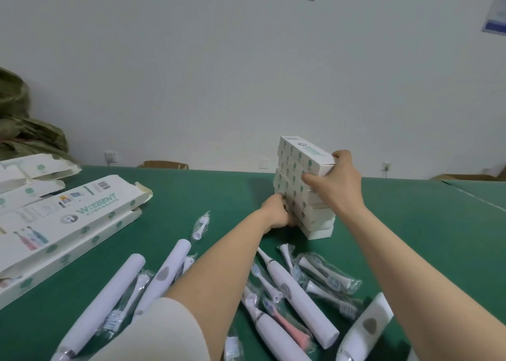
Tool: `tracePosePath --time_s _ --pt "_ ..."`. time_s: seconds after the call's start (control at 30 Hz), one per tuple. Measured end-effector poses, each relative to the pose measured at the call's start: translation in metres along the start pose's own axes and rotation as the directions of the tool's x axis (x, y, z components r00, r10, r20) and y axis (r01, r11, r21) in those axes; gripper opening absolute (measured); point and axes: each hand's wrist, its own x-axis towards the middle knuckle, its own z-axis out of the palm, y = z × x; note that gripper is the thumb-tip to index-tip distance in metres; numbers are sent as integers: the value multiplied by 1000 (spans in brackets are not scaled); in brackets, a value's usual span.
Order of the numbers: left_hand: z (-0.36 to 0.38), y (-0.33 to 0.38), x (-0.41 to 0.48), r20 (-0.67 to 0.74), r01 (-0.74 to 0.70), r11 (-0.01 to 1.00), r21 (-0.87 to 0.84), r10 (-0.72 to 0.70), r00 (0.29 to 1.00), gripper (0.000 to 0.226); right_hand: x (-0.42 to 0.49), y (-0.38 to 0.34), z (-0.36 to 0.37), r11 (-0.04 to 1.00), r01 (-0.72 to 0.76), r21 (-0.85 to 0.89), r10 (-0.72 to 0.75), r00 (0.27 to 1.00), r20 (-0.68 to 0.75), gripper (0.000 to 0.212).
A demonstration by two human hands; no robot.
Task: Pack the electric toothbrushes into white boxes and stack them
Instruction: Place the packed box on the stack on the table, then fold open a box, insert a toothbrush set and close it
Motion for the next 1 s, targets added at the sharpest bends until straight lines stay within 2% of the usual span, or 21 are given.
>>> tracePosePath --time_s 0.1,0.23,0.33,0.43,0.6,0.7,0.83,0.9,1.0 --pt "-7 -6 -5 -2 -23 999 30 23 1000 46 -1 0 -1 999 -25 -35 25 1000 0 63" --pt "-14 -11 -13 -21 7 999 41 -6 1000 60 -4 -6 -4 995 -30 -91 30 1000 -6 74" --pt "-19 -9 -17 -11 9 997 82 -8 1000 58 -6 -17 -7 972 -6 -236 -16 995 -94 78" --pt "-23 -8 -24 -5 4 993 114 -3 1000 55 -9 -32 -12 918 75 -389 -144 978 -151 75" --pt "-40 -12 -47 -33 -30 991 130 34 999 52 -27 -55 -19 860 224 -458 -283 957 -65 56" --pt "-59 -7 -72 -74 -64 986 152 76 994 41 -46 -74 -11 821 371 -434 -391 919 47 39" --pt "-115 -22 -127 -230 -27 921 388 125 965 39 -82 -109 24 789 455 -412 -347 884 313 31" --pt "-152 -49 -164 -386 106 850 517 121 914 37 -108 -126 44 830 432 -354 -247 852 462 27" --pt "-201 -93 -218 -626 419 665 619 95 774 39 -148 -142 68 862 387 -327 -111 774 624 20"
